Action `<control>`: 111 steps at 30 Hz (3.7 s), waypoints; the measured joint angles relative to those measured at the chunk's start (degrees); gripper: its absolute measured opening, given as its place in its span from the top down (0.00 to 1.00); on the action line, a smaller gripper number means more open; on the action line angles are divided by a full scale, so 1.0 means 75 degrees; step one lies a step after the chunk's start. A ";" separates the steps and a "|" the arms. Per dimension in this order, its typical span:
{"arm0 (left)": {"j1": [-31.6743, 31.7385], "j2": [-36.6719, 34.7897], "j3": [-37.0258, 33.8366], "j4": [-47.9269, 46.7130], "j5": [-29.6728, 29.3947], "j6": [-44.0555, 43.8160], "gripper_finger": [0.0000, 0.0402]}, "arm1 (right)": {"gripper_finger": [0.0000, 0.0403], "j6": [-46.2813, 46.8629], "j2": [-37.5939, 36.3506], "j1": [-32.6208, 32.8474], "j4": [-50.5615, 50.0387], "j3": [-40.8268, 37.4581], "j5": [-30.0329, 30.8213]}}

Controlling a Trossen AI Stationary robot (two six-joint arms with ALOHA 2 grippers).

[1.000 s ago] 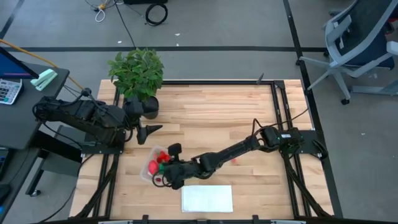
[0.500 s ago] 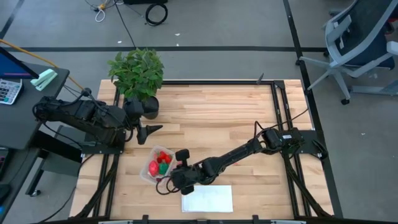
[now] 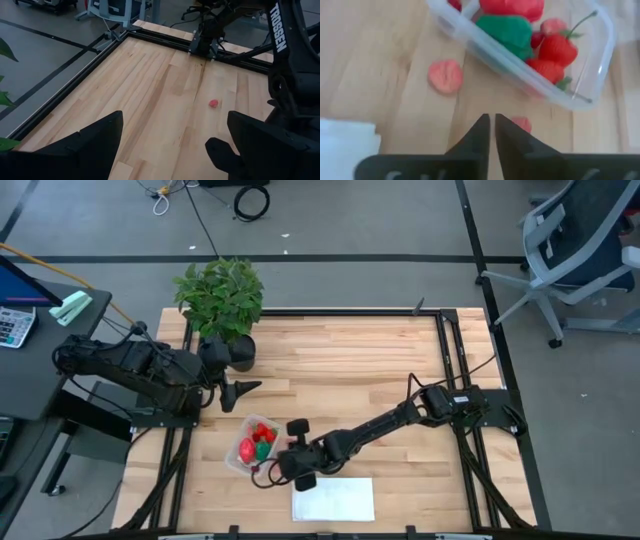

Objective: Pick and placing Produce into tupperware
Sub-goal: Put the pink peach into the transparent bin

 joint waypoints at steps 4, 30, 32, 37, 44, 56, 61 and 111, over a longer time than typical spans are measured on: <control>0.0000 0.0001 0.0000 0.0003 0.0000 0.0000 0.09 | 0.83 0.0064 0.0003 -0.0017 -0.0227 0.0000 -0.0038; 0.0000 -0.0001 0.0000 0.0003 0.0000 -0.0003 0.09 | 0.47 0.0795 0.0223 -0.0434 -0.0212 0.0000 -0.0380; 0.0000 0.0001 0.0000 0.0003 0.0000 -0.0003 0.09 | 0.48 0.0810 0.0295 -0.0451 -0.0145 0.0003 -0.0371; -0.0003 -0.0001 0.0000 0.0000 0.0000 -0.0047 0.09 | 0.48 0.0752 0.0469 -0.0495 -0.0022 0.0000 -0.0323; -0.0003 0.0001 0.0000 -0.0010 0.0000 -0.0050 0.09 | 0.49 0.0747 0.0460 -0.0589 -0.0025 -0.0009 -0.0299; -0.0003 0.0001 0.0000 -0.0017 0.0000 -0.0052 0.09 | 0.49 0.1444 0.0388 -0.0559 0.0319 -0.0667 -0.0110; -0.0003 -0.0001 0.0000 -0.0017 0.0000 -0.0052 0.09 | 0.56 0.1608 0.0406 -0.0530 0.0357 -0.0677 0.0015; -0.0003 0.0000 0.0000 -0.0204 0.0000 -0.0048 0.09 | 0.55 -0.0598 0.0507 -0.1192 0.5810 -0.0682 -0.2097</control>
